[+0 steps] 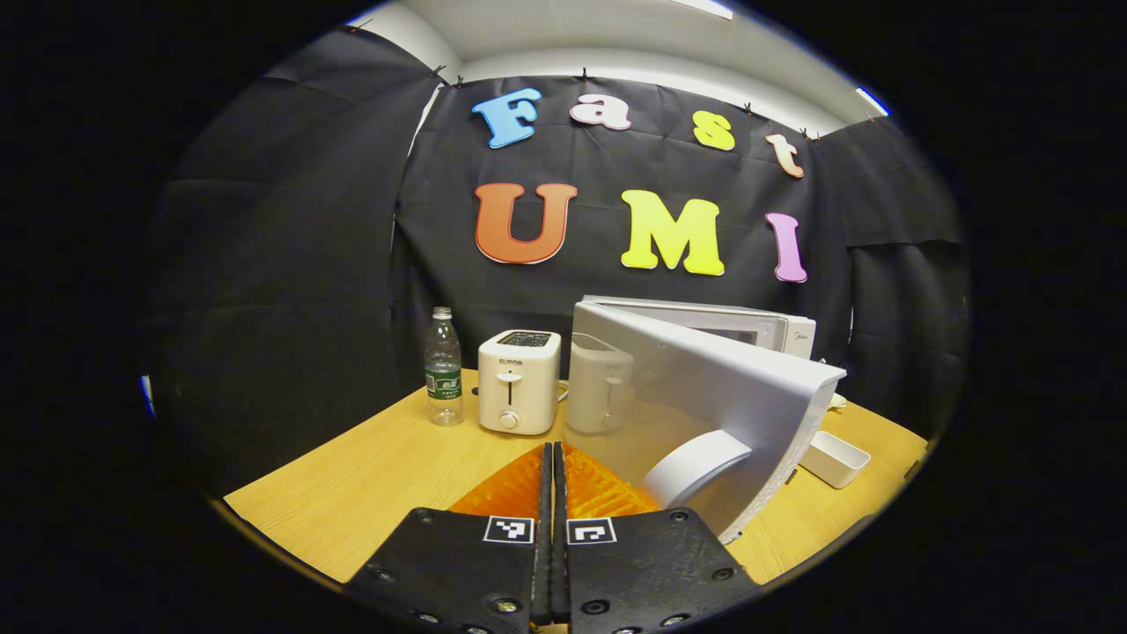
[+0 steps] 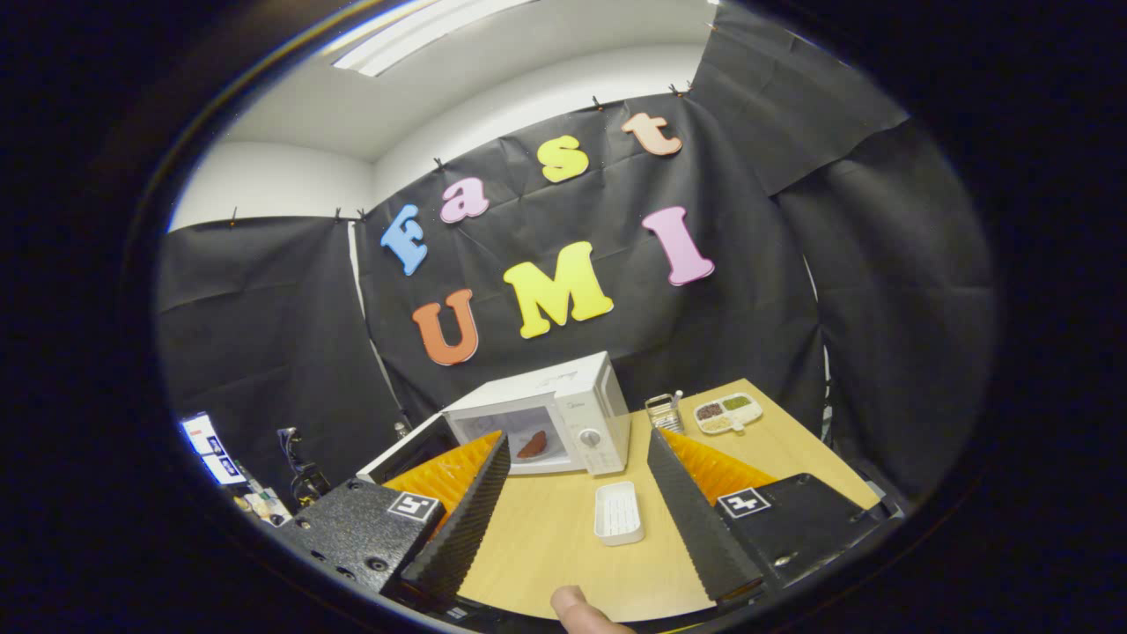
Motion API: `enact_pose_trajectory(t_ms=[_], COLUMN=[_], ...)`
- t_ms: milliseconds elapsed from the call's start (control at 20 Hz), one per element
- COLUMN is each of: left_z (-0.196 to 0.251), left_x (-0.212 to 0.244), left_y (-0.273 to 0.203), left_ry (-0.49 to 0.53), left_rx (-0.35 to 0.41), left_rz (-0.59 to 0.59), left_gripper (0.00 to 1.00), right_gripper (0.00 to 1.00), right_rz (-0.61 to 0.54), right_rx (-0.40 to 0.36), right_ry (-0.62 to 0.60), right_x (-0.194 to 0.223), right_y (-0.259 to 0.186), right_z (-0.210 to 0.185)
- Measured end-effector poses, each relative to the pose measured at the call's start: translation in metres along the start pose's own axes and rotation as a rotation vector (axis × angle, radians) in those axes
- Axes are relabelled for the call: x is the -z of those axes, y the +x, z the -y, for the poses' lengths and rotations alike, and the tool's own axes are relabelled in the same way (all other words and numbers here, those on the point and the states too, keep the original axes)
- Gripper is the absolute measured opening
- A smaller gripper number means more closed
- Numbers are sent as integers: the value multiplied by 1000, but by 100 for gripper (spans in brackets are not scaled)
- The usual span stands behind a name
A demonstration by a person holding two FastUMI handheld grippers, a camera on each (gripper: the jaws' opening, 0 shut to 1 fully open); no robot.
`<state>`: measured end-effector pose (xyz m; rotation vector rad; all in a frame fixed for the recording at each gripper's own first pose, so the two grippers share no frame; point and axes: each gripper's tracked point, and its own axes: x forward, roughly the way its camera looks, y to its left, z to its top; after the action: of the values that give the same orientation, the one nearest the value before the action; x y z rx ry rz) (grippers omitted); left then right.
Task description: Open the microwave oven with the left hand, put the food in, and close the microwave oven.
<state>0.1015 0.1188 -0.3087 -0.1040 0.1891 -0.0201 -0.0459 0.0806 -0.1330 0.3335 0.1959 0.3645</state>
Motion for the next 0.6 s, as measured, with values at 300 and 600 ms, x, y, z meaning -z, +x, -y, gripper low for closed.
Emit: enact_pose_trajectory(t_ms=[300,600], left_z=[51,103], left_x=[4,12], left_y=[17,43], left_ry=[22,52], left_rx=[81,145], left_rz=[-14,-38], left_gripper=[0,0], right_gripper=[100,100], right_rz=[81,197], right_rx=[92,160], right_ry=[-115,-133], right_x=[-27,-59], right_y=[-20,-48], right_z=[12,23])
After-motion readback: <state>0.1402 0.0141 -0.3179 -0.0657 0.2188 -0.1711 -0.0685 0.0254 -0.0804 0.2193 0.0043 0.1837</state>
